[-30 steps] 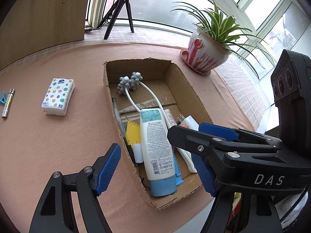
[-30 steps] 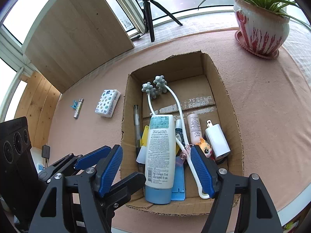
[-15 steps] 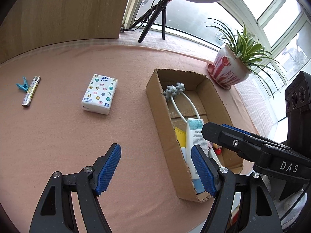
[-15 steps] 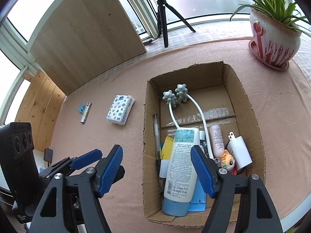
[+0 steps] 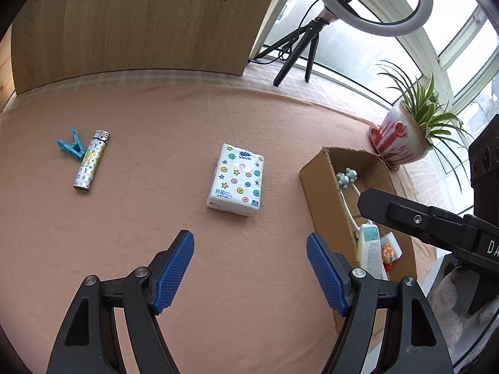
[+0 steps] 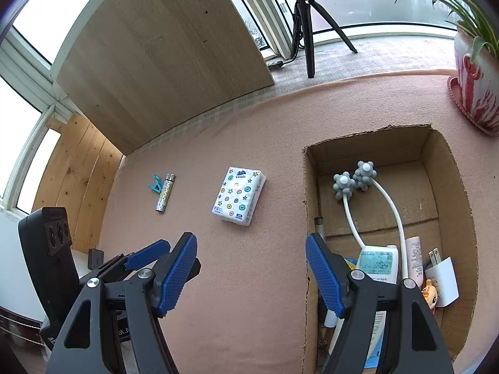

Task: Organize objects
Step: 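Open the right tool to release the lotion tube in the box, then move the right tool to the white Vinda tissue pack and grasp it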

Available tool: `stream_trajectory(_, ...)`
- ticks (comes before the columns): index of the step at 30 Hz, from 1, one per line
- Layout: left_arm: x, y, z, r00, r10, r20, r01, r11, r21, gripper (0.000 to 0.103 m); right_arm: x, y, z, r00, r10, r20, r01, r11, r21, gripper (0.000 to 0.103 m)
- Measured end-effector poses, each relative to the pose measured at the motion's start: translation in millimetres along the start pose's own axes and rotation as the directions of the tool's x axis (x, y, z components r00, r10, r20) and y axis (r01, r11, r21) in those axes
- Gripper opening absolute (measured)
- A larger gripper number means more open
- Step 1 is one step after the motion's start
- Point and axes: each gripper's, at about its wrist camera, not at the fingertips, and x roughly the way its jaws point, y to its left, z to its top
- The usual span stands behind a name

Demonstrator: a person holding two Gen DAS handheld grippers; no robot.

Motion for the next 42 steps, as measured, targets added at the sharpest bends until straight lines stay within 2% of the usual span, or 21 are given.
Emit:
stream_trajectory(8,18.4,15.6,16.8,1.000,-0.024,-0.019,0.025,1.000,0.003,0.077,41.8,17.7,21.6,0.997,0.024,-0.071,-0.023,1.000,0.008,0.069)
stream_trajectory(10,25.0,16.9,20.0,0.999,-0.028,-0.028,0.028,1.000,0.008,0.077,51.4,21.1,24.7,0.997,0.008,-0.080,-0.007,1.000,0.001,0.068)
stream_trajectory(14,39.7,17.7,24.8,0.998,-0.040,-0.051,0.041,0.999,0.020,0.068,70.2,21.8,31.5,0.994,0.002,-0.108,0.001,1.000,0.019,0.063)
stream_trajectory(18,53.6,23.0,31.3,0.996,-0.055,-0.065,0.056,0.998,0.007,0.067,86.7,18.6,40.3,0.991,-0.002,-0.130,0.010,0.998,0.055,0.056)
stream_trajectory(22,68.7,28.9,36.8,0.994,-0.069,-0.083,0.069,0.998,-0.002,0.063,101.3,19.5,45.7,0.987,-0.037,-0.154,0.044,0.998,0.047,0.055)
stream_trajectory(31,88.5,34.4,42.6,0.991,-0.082,-0.106,0.081,0.997,-0.015,0.059,122.4,21.9,49.6,0.978,-0.091,-0.189,0.096,0.995,0.016,0.052)
stream_trajectory(36,94.4,32.2,44.0,0.989,-0.093,-0.113,0.091,0.996,-0.015,0.052,136.1,19.7,48.3,0.969,-0.117,-0.219,0.120,0.993,0.004,0.049)
stream_trajectory(37,95.5,31.9,43.9,0.989,-0.098,-0.114,0.097,0.995,-0.016,0.049,137.8,18.2,47.9,0.968,-0.119,-0.223,0.123,0.992,0.006,0.049)
stream_trajectory(42,92.5,30.6,41.0,0.990,-0.094,-0.107,0.092,0.996,-0.021,0.048,140.1,13.4,44.6,0.968,-0.092,-0.234,0.103,0.994,0.035,0.043)
